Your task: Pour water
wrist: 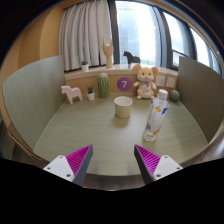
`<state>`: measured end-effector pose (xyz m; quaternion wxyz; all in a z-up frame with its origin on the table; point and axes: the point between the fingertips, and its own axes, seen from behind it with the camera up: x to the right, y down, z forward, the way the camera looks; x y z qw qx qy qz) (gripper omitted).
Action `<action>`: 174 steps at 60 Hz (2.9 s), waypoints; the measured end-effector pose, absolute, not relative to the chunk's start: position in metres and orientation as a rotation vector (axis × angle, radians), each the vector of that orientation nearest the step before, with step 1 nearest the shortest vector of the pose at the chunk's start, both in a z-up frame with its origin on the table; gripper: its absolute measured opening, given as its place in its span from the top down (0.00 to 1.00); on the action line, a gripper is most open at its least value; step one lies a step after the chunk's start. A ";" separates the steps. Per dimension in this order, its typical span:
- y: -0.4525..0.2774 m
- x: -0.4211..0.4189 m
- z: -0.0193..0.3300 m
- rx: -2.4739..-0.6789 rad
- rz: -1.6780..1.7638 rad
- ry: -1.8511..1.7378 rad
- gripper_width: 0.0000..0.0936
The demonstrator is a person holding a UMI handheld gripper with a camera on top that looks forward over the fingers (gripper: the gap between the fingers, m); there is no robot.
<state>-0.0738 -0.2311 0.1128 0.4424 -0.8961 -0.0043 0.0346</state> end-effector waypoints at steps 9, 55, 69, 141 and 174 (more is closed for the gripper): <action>-0.233 -0.002 0.084 -2.224 0.002 0.078 0.09; -0.049 0.095 0.087 -1.734 -0.060 0.090 0.44; -0.046 0.084 0.090 -1.724 -0.116 0.011 0.61; 0.136 0.033 0.155 -0.645 -1.597 -1.922 0.61; 0.112 0.057 0.276 -1.417 -0.730 -0.879 0.61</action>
